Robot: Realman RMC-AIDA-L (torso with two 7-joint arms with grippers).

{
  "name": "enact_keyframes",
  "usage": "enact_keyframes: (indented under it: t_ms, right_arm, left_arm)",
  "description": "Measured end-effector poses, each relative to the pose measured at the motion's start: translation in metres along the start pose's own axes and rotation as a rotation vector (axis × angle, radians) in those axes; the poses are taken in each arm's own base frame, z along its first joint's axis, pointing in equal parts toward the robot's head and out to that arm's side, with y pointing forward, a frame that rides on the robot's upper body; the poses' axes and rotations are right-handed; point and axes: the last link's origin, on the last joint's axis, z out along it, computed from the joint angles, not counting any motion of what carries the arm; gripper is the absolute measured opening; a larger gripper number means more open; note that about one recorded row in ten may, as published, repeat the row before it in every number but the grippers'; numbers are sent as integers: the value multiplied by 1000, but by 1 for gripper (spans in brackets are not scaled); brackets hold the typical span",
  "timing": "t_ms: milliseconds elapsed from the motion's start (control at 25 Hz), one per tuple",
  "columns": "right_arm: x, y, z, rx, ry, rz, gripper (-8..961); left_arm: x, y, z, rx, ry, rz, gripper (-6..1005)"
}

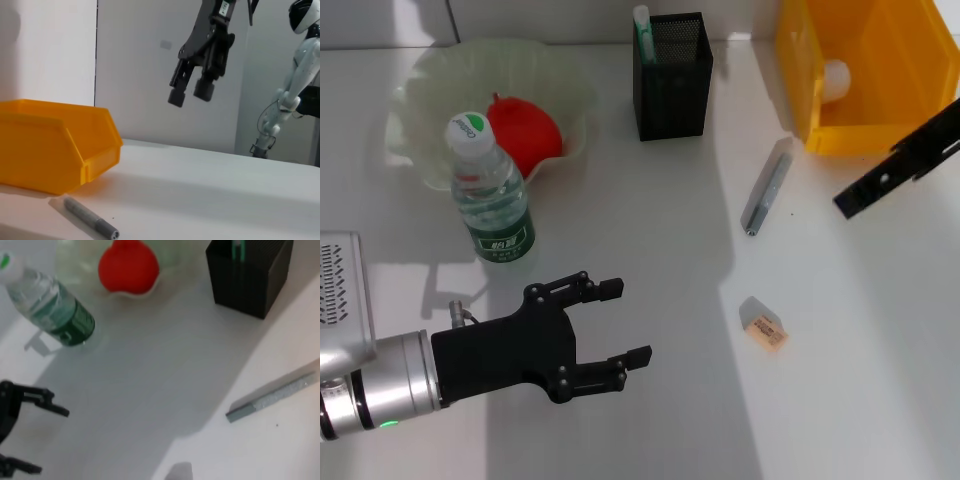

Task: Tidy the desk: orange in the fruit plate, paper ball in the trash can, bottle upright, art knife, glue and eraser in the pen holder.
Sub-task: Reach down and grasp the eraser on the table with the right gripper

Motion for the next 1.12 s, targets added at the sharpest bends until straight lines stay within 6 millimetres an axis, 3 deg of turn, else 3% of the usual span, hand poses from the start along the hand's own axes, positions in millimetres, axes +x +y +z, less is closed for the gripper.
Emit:
enact_keyframes:
  t_ms: [160,360,760,1120]
  right_arm:
    - [-7,22,32,48,164,-83,844]
    - [-9,33,64,80,256,-122,841]
    - [5,53,106,48,277,-224,841]
    - [13,58,126,83,288,-209,840]
  left_arm:
    - [-1,0,-3,9,0,-2,800]
    - [-4,0,-9,29,-5,-9,800]
    - [-6,-1,-14,53,-5,-15,800]
    - [-5,-1,-13,50,-3,-13,800]
